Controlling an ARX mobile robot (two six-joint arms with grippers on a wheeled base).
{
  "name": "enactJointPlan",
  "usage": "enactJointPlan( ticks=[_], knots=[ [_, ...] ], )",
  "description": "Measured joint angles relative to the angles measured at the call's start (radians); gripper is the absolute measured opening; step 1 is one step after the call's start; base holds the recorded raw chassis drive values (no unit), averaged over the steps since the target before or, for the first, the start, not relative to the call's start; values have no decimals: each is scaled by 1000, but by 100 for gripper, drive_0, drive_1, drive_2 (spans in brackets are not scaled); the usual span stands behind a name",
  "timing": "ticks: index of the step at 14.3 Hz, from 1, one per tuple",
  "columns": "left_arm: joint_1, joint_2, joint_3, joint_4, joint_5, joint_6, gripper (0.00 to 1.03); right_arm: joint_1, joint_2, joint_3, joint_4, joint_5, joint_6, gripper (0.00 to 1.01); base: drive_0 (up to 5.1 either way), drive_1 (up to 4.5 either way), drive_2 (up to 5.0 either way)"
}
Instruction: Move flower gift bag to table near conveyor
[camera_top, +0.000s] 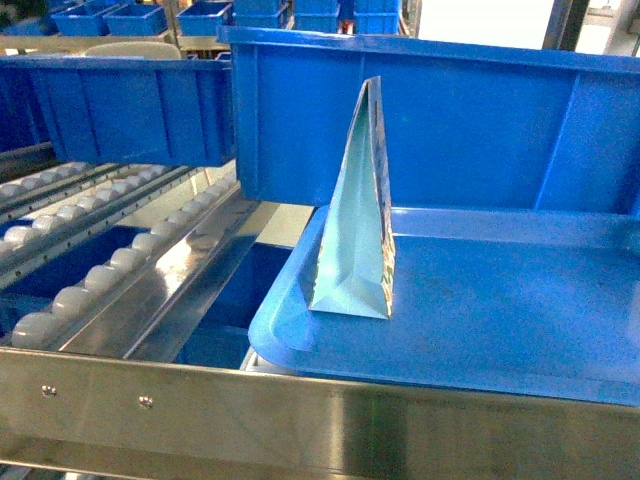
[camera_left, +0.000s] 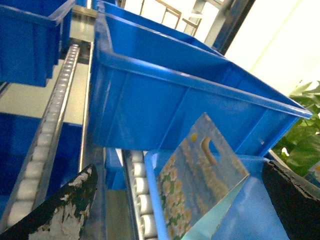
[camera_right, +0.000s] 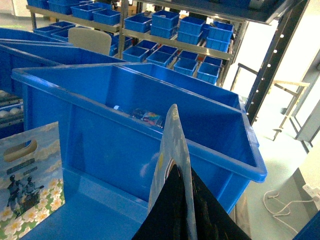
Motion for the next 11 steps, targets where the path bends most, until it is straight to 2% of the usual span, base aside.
enactJointPlan(
  ticks=[6, 10, 11],
  knots=[
    [-84, 304, 180, 55, -68, 170, 98, -6, 2, 0, 1, 0, 0, 2, 0, 0, 0],
    [-184, 406, 298, 61, -87, 253, 98, -6, 2, 0, 1, 0, 0, 2, 0, 0, 0],
    [-193, 431, 327, 43, -89, 263, 98, -6, 2, 0, 1, 0, 0, 2, 0, 0, 0]
  ],
)
